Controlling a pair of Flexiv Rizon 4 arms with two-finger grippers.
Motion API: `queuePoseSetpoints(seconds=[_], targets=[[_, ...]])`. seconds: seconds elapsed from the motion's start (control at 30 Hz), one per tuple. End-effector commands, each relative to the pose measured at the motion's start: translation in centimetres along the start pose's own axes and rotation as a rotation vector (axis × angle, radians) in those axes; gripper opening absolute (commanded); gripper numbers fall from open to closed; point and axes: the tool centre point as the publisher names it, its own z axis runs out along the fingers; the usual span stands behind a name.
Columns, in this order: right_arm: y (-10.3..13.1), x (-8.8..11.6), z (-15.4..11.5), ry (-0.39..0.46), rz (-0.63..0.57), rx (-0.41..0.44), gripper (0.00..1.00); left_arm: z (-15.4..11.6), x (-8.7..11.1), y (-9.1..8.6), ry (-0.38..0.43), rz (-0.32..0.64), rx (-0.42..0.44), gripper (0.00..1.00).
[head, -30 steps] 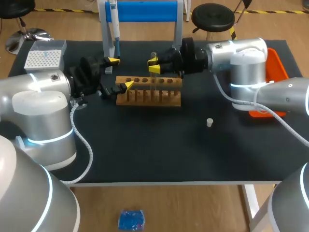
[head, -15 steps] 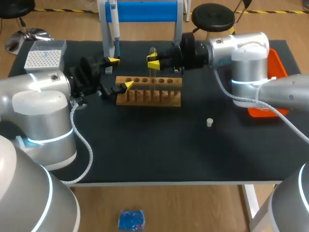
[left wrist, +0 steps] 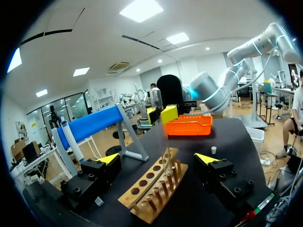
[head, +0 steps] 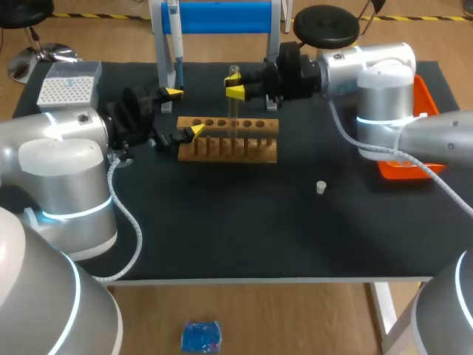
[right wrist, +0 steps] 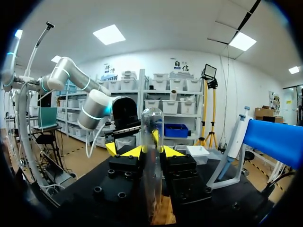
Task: Invert the test tube, pick up the pipette, mount the tip to pipette, aspirate from beaker and dispense into the tube, eject the tip, return the pipette, and cap with the stopper.
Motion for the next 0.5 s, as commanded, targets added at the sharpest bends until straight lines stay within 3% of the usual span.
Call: queuePoseSetpoints(seconds=[0.03, 0.27, 0.5], targets=[[1.3, 0.6, -0.2, -0.016, 0.012, 0.024, 0.0, 0.0, 0.0, 0.0, -0.001, 0.001, -0.001, 1.0], [4.0, 1.5, -0.2, -0.022, 0.044, 0.067, 0.0, 0.0, 0.0, 0.0, -0.001, 0.001, -0.001, 1.0], [6.7, 2.6, -0.4, -0.049, 0.085, 0.058, 0.0, 0.0, 0.0, 0.0, -0.001, 0.001, -0.001, 1.0]])
